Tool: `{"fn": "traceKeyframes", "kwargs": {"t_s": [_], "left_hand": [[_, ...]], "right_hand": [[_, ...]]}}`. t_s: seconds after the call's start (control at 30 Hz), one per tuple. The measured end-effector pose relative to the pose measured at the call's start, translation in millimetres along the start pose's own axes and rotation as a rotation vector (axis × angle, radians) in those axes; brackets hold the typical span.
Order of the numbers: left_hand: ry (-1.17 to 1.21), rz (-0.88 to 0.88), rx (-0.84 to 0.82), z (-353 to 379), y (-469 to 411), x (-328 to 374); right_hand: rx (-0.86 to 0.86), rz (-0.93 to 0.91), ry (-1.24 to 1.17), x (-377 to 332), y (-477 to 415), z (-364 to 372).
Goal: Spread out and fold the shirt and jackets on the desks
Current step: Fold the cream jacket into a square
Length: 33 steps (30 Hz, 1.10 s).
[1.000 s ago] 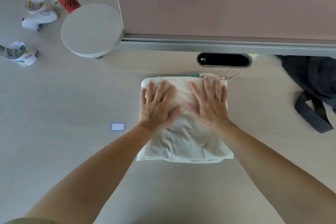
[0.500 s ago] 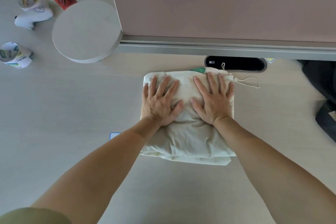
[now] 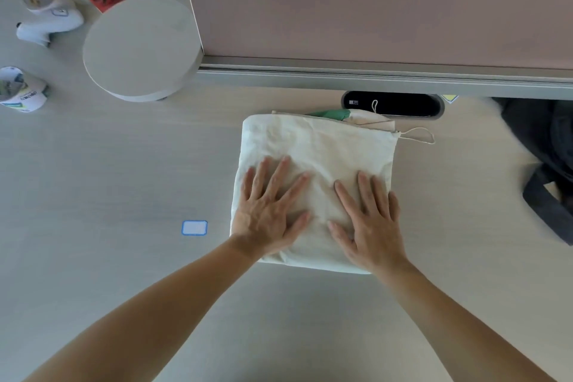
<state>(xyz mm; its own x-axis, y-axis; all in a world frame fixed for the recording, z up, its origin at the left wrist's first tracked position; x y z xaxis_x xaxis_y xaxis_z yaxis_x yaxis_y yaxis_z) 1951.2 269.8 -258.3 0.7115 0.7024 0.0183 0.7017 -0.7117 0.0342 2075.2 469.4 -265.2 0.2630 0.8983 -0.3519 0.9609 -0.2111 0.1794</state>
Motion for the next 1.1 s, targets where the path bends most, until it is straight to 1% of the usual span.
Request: {"fn": "traceKeyframes", "kwargs": {"t_s": [0.23, 0.4, 0.47, 0.57, 0.6, 0.63, 0.7, 0.77, 0.93, 1.0, 1.1], "left_hand": [[-0.062, -0.041, -0.079, 4, -7, 6], [-0.057, -0.053, -0.12, -2, -8, 10], [-0.031, -0.035, -0.078, -8, -7, 11], [0.06, -0.045, 0.105, -18, -15, 5], [0.063, -0.053, 0.118, -20, -18, 1], [0.056, -0.061, 0.101, -20, -19, -3], [0.036, -0.079, 0.025, -12, -17, -8], [0.028, -0.098, -0.024, -3, -13, -11], [-0.015, -0.133, -0.087, 6, -14, -9], [0.007, -0.152, -0.104, 7, -18, -10], [-0.035, -0.178, -0.157, 4, -33, -11]], "right_hand": [[-0.019, 0.025, 0.084, -1, -20, 6], [-0.074, 0.056, 0.112, -4, -22, 3], [-0.068, 0.059, 0.103, -7, -21, -1], [0.041, 0.027, 0.079, -16, -28, -13], [0.056, -0.003, 0.071, -20, -33, -19], [0.046, -0.033, 0.061, -25, -39, -23], [-0.034, -0.07, 0.053, -33, -51, -21], [-0.086, -0.056, 0.073, -36, -56, -11], [-0.056, -0.024, 0.091, -32, -60, 4], [-0.077, -0.018, 0.103, -33, -65, 7], [-0.104, -0.02, 0.128, -32, -81, -3]]}}
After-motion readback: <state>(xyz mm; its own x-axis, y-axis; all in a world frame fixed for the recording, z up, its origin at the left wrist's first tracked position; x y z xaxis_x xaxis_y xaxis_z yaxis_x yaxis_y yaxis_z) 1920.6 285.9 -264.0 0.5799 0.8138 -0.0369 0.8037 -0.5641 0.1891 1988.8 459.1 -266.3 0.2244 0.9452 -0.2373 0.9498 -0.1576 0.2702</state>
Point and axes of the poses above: each hand's wrist, its own y-axis away from the middle knuckle, its own z-axis out of the palm, x = y × z, the point moved 1 cm from there along -y, towards the middle knuckle, and after that the axes turned 8 degrees about -y, right-handed, at the moved point
